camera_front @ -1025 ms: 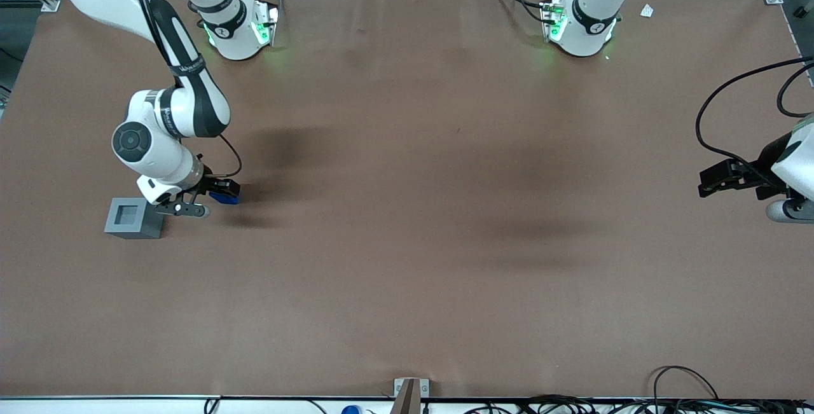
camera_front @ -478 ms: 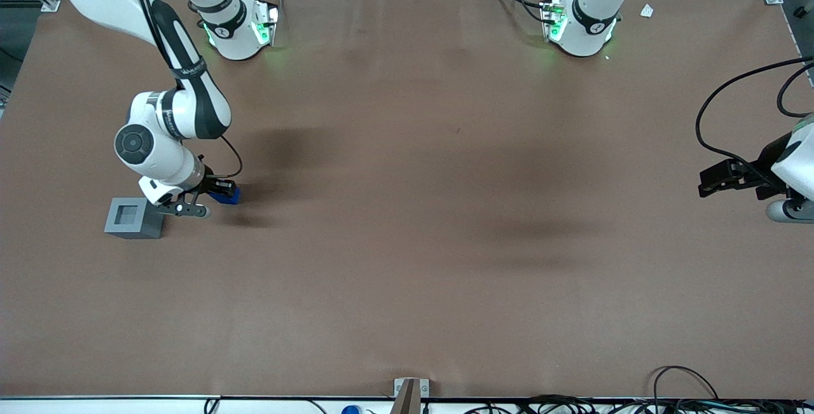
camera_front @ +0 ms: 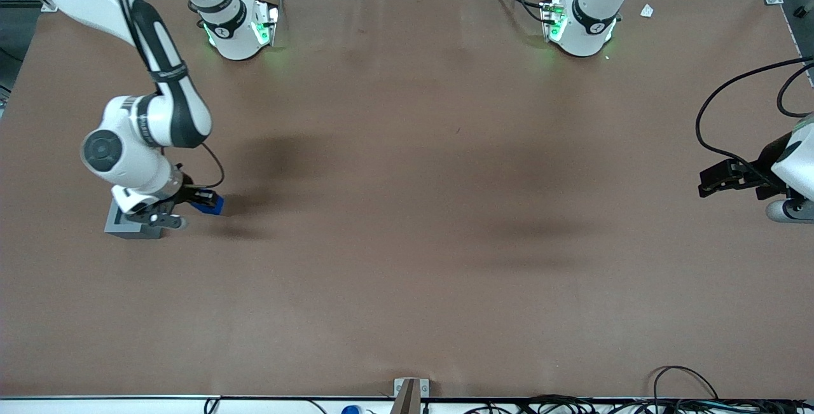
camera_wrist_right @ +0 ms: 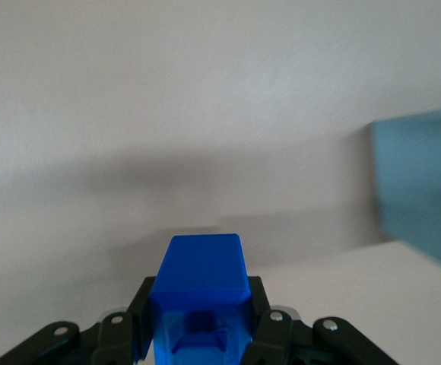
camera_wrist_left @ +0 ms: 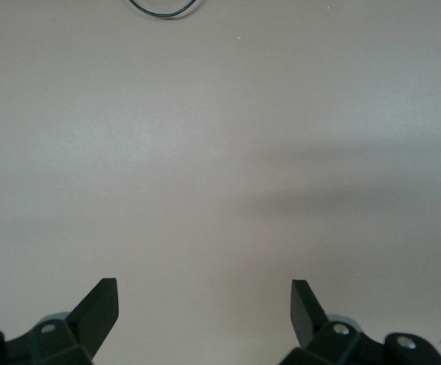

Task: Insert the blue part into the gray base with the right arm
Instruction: 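Carry the blue block over the gray base's opening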

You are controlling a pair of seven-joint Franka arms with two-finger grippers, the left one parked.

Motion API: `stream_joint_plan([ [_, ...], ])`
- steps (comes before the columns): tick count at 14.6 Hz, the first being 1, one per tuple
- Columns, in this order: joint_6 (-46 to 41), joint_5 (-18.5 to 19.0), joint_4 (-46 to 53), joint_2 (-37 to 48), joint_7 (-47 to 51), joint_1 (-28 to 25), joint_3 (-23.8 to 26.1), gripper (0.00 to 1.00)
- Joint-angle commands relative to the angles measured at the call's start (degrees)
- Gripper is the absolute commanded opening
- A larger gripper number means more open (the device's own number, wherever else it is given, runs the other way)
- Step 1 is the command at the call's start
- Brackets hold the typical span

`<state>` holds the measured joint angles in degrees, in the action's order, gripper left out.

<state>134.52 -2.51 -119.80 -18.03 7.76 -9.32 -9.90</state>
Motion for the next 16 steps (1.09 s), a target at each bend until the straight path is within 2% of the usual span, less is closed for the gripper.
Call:
stream_joint_plan([
  [1,-6.89,-0.04,8.33,-1.48,-4.31,4.11,0.5,0.04],
  [6,-14.46,-0.48,19.86,-6.92,-16.79,12.29,0.58,0.04],
  [10,-14.55,-0.3,20.31,-7.37,-17.86,15.37,0.58,0.04],
  [16,-14.64,0.22,19.78,-7.2,-18.04,16.08,0.5,0.04],
])
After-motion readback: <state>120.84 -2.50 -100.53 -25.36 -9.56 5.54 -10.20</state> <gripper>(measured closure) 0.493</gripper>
